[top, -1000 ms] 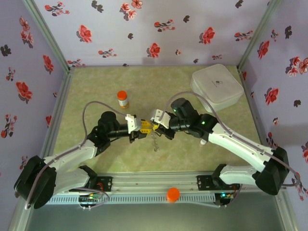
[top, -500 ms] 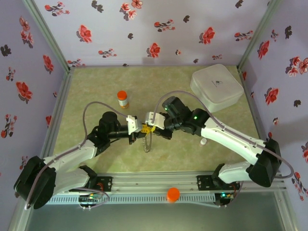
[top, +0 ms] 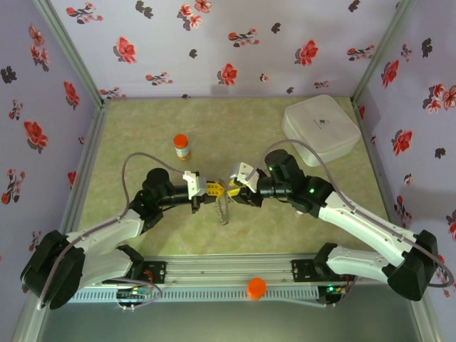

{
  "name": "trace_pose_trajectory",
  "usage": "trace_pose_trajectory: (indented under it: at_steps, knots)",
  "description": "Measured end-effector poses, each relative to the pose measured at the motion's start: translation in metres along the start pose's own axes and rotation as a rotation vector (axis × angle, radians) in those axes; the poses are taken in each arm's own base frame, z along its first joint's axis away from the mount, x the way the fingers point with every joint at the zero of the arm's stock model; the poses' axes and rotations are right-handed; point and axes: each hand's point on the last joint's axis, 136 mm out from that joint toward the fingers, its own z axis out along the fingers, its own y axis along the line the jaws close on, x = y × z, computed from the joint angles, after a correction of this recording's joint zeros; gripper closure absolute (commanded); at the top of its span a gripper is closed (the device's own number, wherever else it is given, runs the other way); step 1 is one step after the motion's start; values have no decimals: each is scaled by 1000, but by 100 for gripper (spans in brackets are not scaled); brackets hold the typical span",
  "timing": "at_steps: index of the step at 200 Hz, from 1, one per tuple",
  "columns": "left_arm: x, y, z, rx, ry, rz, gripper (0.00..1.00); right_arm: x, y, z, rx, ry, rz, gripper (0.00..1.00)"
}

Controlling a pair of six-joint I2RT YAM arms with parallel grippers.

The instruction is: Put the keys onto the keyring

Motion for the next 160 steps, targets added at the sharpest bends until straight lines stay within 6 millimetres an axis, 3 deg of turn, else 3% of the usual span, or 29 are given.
trace_pose_trajectory:
  at_steps: [38,89,160]
  knots:
    - [-6,0,1,8,-29,3,100,5,2,5,-11,-21,47,73]
    - [-10,-3,2,29,-49,0,100,-2,2,5,-16,-53,56,86]
    - [-10,-4,1,36,-52,-2,100,0,2,7,-18,-49,63,86]
